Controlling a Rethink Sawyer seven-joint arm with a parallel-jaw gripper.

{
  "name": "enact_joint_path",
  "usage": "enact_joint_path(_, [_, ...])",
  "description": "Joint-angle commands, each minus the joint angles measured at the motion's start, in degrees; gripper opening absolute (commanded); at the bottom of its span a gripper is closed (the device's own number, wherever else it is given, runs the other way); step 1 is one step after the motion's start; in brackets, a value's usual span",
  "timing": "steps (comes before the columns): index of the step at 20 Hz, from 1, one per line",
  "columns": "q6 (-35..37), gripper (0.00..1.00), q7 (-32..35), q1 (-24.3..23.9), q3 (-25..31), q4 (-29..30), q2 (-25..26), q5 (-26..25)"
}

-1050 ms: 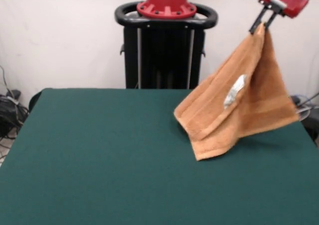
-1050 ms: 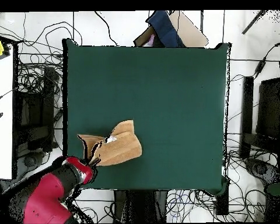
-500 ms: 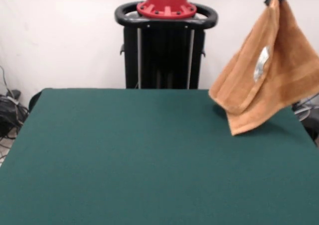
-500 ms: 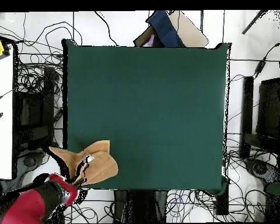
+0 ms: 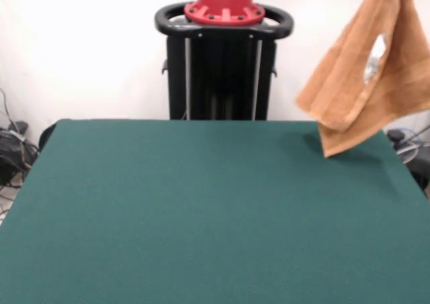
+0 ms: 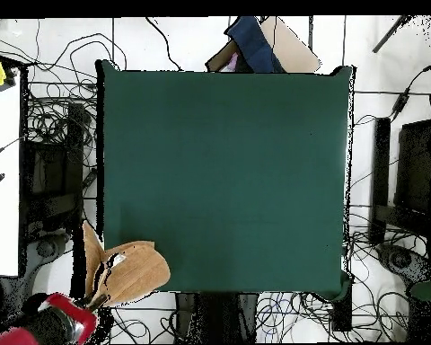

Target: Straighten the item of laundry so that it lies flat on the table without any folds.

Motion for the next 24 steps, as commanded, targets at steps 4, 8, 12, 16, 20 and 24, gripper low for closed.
enact_joint_path(4, [2.74,0.00,14.36,4.02,9.17,7.27,-7.00,-2.16])
enact_joint_path(8, [8.96,0.00,14.11,5.18,8.59,8.13,-8.70,-5.55])
enact_joint_path(12, [9.71,0.00,14.43,5.95,10.21,11.48,-10.57,-6.66])
enact_joint_path(16, [7.64,0.00,13.53,5.66,13.51,15.99,-13.04,-6.23])
enact_joint_path(20, [6.40,0.00,9.59,2.24,17.97,19.82,-15.67,-5.79])
enact_joint_path(24, [6.38,0.00,7.30,-0.87,22.00,22.78,-18.58,-5.07])
